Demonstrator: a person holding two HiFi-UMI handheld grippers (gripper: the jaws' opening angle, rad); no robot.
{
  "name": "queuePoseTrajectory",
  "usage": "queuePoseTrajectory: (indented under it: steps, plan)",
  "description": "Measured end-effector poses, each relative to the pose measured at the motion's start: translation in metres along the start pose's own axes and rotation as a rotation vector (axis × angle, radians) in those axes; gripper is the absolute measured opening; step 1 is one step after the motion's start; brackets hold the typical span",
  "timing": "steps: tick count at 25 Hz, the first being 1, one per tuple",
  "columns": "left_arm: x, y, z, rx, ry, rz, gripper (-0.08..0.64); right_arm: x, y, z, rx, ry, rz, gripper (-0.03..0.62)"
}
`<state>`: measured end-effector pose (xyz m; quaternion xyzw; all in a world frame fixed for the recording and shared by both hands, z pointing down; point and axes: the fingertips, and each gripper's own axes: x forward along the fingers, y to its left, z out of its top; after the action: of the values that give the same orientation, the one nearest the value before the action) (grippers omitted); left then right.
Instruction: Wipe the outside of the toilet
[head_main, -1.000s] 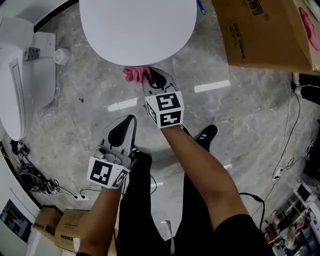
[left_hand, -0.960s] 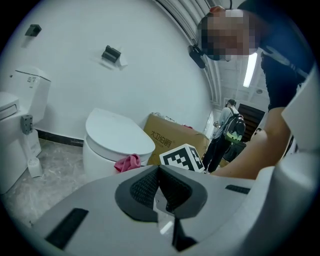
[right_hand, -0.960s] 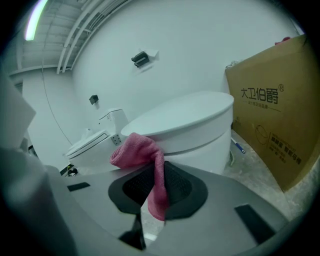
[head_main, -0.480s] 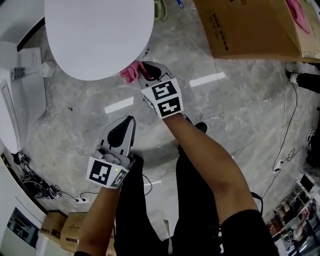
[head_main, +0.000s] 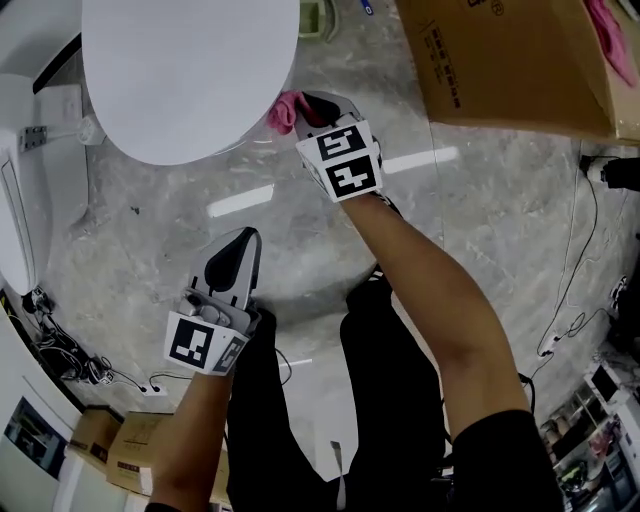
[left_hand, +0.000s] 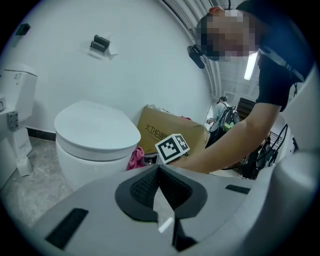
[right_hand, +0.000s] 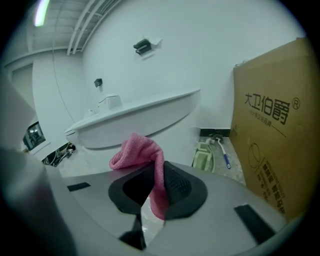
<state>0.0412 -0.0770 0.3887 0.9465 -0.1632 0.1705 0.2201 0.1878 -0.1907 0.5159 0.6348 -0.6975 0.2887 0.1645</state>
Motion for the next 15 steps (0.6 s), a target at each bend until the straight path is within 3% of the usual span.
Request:
queuePoseTrajectory:
  steps: [5, 8, 15]
  plan:
    - [-0.005, 0.009, -0.003, -0.025, -0.014, 0.046, 0.014, 0.006, -0.049, 0.026, -0.068, -0.016, -0.089, 0.067]
    - [-0.014, 0.017, 0.000, -0.033, -0.035, 0.070, 0.014, -0.001, -0.060, 0.027, -0.059, -0.018, -0.126, 0.067]
    - [-0.054, 0.045, 0.009, -0.042, -0.060, 0.087, 0.014, -0.045, -0.030, -0.012, 0.052, -0.023, -0.190, 0.069]
